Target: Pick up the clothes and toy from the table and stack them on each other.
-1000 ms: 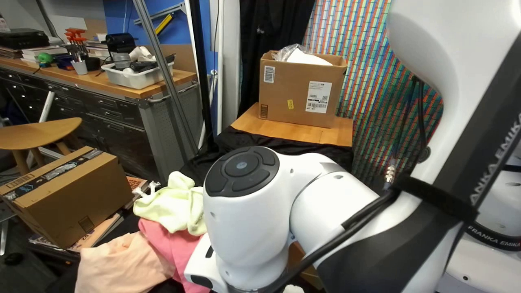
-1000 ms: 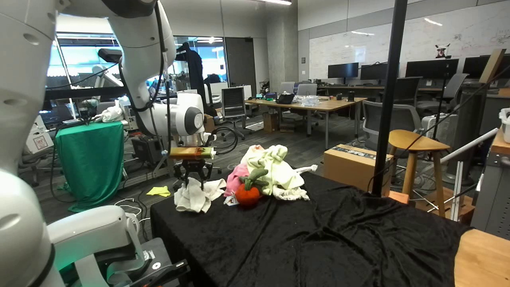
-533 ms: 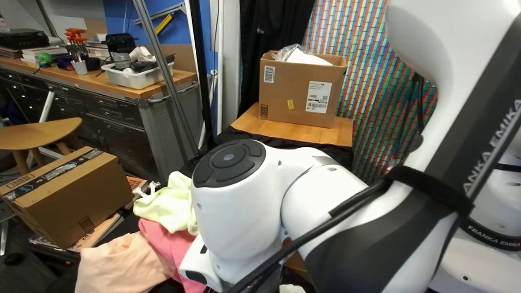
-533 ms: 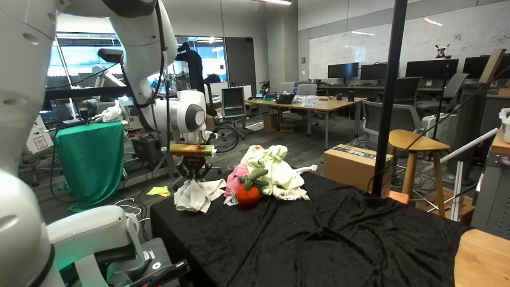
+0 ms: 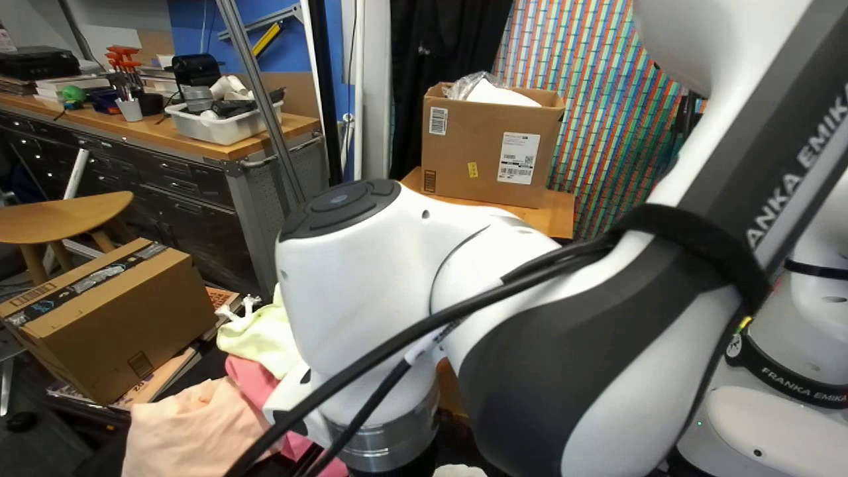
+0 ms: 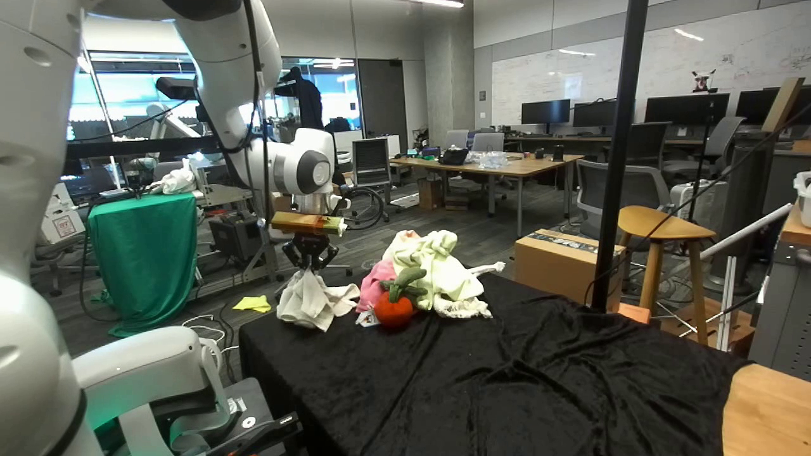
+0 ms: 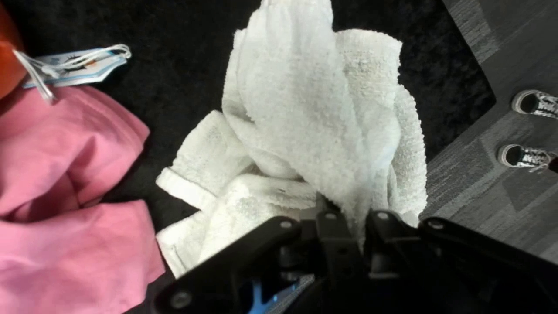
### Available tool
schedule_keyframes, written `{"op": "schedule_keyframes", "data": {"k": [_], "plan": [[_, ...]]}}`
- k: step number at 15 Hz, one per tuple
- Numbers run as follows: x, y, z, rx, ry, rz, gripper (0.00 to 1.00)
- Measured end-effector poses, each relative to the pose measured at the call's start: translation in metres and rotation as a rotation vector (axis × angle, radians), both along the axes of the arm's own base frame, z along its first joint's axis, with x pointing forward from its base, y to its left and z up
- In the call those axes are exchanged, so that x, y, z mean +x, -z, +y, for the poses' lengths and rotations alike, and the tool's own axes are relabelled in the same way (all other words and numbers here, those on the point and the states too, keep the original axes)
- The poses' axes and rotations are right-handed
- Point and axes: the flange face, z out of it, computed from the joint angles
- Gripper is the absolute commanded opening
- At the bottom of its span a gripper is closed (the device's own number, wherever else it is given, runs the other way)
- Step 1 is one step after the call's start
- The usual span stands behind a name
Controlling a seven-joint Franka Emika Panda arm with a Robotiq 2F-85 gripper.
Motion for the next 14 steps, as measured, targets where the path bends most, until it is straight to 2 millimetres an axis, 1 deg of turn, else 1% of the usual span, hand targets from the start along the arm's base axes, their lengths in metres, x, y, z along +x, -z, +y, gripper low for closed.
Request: {"op": "schedule_keyframes", "data": {"k": [4, 7, 9, 12, 14], "plan": [[0.013, -0.029, -0.002, 0.036, 0.035, -0.017, 0.06], [0.028, -0.059, -0.008, 0.061, 0.078, -0.07, 0.05], [0.042, -0.083, -0.016, 0.079, 0.131, -0.108, 0.05], [0.066, -0.116, -0.033, 0.103, 0.229, -0.164, 0.05], [0.081, -0.136, -0.045, 0.118, 0.298, -0.195, 0.05]]}}
